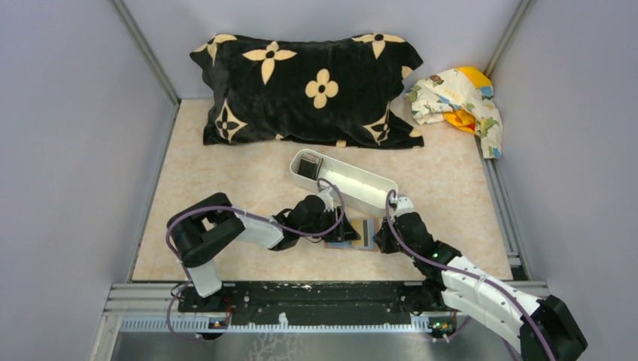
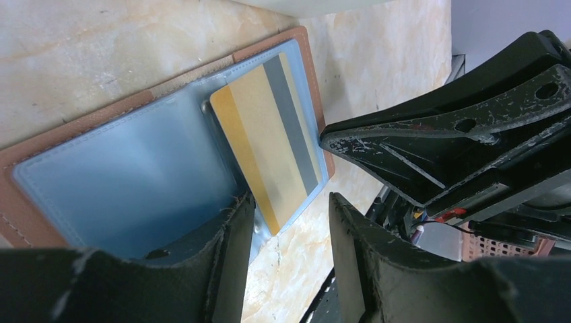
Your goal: Take the credit cards out of the card holder
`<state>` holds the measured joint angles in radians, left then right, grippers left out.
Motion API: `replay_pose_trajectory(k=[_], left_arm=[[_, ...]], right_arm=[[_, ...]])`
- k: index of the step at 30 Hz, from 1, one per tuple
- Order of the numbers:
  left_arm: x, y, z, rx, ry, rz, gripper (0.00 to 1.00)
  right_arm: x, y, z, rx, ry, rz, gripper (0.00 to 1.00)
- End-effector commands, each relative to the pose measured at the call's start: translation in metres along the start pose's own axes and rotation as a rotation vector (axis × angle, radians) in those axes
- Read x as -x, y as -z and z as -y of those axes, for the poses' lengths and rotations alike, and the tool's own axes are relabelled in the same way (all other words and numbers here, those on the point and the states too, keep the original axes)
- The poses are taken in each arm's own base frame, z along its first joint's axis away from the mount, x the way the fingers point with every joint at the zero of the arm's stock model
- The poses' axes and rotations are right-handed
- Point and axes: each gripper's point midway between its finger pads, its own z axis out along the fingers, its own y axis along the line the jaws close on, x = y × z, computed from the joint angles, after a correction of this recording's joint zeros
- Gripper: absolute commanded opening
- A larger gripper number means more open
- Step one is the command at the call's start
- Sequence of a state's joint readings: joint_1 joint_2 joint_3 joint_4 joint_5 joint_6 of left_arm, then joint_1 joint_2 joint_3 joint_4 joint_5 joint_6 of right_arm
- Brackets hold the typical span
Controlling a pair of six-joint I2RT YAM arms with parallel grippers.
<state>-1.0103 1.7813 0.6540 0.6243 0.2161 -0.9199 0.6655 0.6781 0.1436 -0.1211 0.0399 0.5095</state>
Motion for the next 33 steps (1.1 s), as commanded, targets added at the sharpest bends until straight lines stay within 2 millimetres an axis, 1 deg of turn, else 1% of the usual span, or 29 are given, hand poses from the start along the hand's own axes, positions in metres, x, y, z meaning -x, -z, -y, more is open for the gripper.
replay_pose_trajectory(k=[1,2,5,7,15,22,33], left_arm=[[-0.013,-0.001,-0.008,-0.009,0.010,-0.019,0.51],[-0.014,-0.001,-0.006,-0.027,0.015,-0.019,0.51],[-0.013,-0.002,0.003,-0.096,0.036,-0.006,0.44],[-0.014,-0.001,0.006,-0.121,0.052,0.002,0.42],[-0.011,0.010,0.005,-0.172,0.080,0.062,0.41],[-0.010,0.009,0.007,-0.214,0.120,0.066,0.41],[-0.001,0.009,0.007,-0.216,0.123,0.110,0.41]], right_arm=[[0.007,-0.001,-0.008,0.033,0.004,0.031,0.00],[0.007,-0.002,-0.008,0.034,0.003,0.030,0.00],[0.007,-0.002,-0.009,0.034,0.005,0.027,0.00],[0.007,-0.002,-0.008,0.033,0.005,0.024,0.00],[0.006,-0.003,-0.009,0.034,0.009,0.016,0.00],[0.004,-0.003,-0.010,0.042,0.015,0.004,0.00],[-0.003,-0.004,-0.016,0.066,0.017,-0.020,0.00]])
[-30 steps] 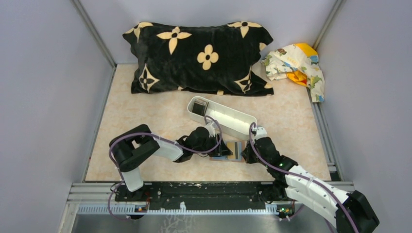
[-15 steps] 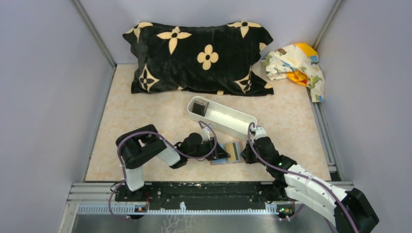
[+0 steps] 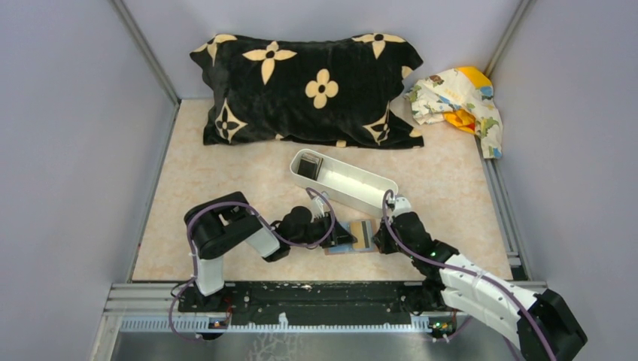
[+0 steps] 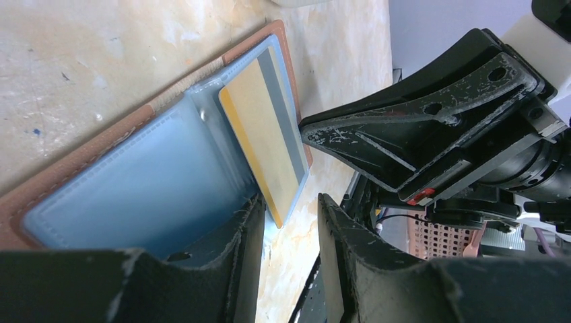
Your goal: Take the credit cards out of the card holder
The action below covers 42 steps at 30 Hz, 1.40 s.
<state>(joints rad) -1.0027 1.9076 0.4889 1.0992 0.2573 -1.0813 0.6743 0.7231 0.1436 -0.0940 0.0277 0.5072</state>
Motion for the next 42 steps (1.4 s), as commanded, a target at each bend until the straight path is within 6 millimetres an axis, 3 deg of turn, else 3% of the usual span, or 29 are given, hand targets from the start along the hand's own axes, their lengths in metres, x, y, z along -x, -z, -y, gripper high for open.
replay_pose_trajectory(k=[1,16,30,42], left_arm=[[0.010,0.000,0.009,-0.051,0.004,0.049,0.41],[0.012,0.002,0.007,-0.067,0.024,0.064,0.40],[0.011,0.011,0.002,-0.091,0.065,0.073,0.00],[0.012,0.023,-0.002,-0.089,0.071,0.080,0.00]], right_arm=[[0.002,-0.001,-0.016,0.062,0.010,0.003,0.00],[-0.001,-0.003,-0.023,0.076,0.011,-0.005,0.00],[-0.003,-0.004,-0.021,0.072,0.007,-0.009,0.00],[-0.001,-0.005,-0.012,0.015,-0.026,0.003,0.00]])
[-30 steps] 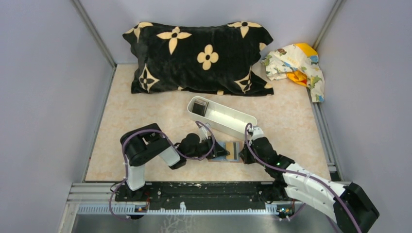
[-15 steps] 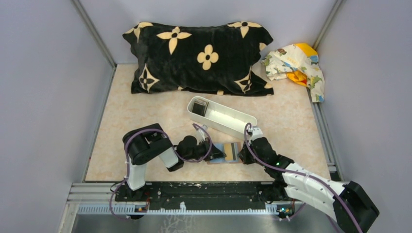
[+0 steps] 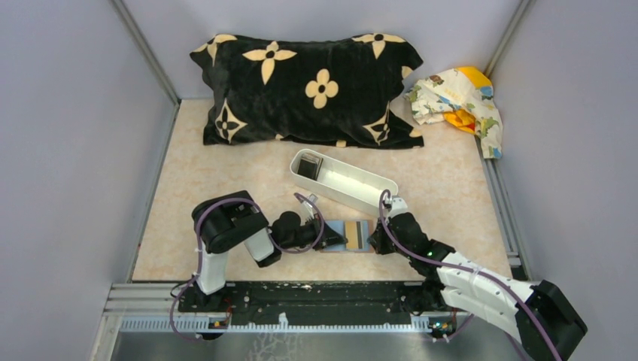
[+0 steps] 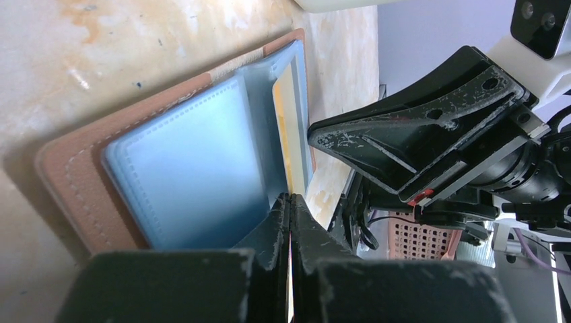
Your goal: Take the credit cards out of the card holder
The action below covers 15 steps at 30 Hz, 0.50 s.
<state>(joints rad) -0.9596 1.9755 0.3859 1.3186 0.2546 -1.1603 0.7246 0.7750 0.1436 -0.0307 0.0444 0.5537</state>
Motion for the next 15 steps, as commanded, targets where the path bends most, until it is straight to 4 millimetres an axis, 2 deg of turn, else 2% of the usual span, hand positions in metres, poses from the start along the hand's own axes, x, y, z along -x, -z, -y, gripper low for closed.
replay_pose_trajectory(k=[1,15], left_arm=[[0.005,0.006,0.013,-0.060,-0.005,0.015,0.00],[0.012,0.032,0.001,-0.027,-0.001,0.043,0.00]], right_arm=[[0.000,-0.001,0.000,-0.014,-0.011,0.003,0.00],[-0.001,-0.002,0.004,-0.048,-0.024,-0.005,0.00]])
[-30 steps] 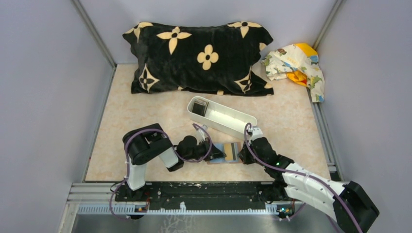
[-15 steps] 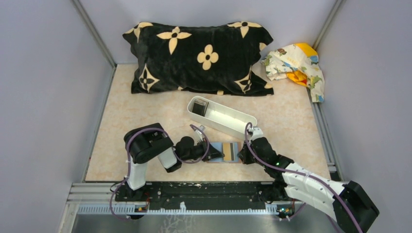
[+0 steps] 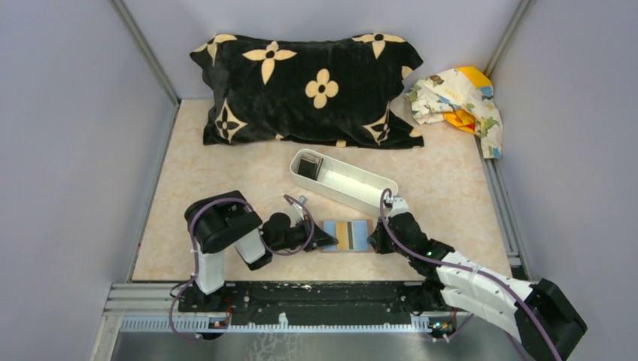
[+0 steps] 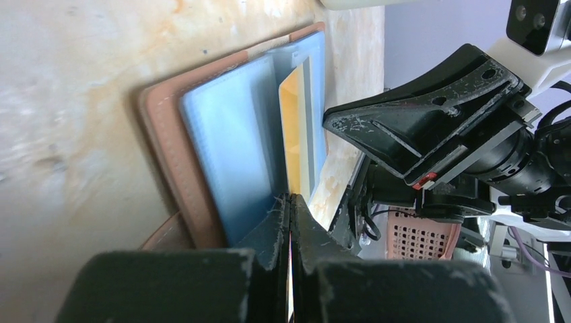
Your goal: Take the credit cards out of the card holder
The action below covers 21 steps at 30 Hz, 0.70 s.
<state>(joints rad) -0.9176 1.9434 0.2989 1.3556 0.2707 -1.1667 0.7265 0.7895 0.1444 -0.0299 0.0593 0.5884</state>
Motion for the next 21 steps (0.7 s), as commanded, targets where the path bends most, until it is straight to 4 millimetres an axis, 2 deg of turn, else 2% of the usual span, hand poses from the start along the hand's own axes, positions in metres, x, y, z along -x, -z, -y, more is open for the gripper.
replay_pose_trajectory(k=[1,10,17,21], left_arm=[[0.009,0.012,0.010,-0.046,-0.023,0.031,0.00],[0.024,0.036,0.014,-0.057,-0.035,0.067,0.00],[0.027,0.042,0.027,-0.060,-0.120,0.062,0.00],[0.026,0.042,0.036,-0.075,-0.211,0.031,0.00]], right_arm=[[0.001,-0.001,0.003,-0.031,0.007,0.000,0.00],[0.002,-0.001,0.003,-0.034,0.009,0.001,0.00],[0.004,0.000,0.001,-0.019,0.014,0.014,0.00],[0.009,0.004,-0.008,0.034,0.027,0.042,0.00]])
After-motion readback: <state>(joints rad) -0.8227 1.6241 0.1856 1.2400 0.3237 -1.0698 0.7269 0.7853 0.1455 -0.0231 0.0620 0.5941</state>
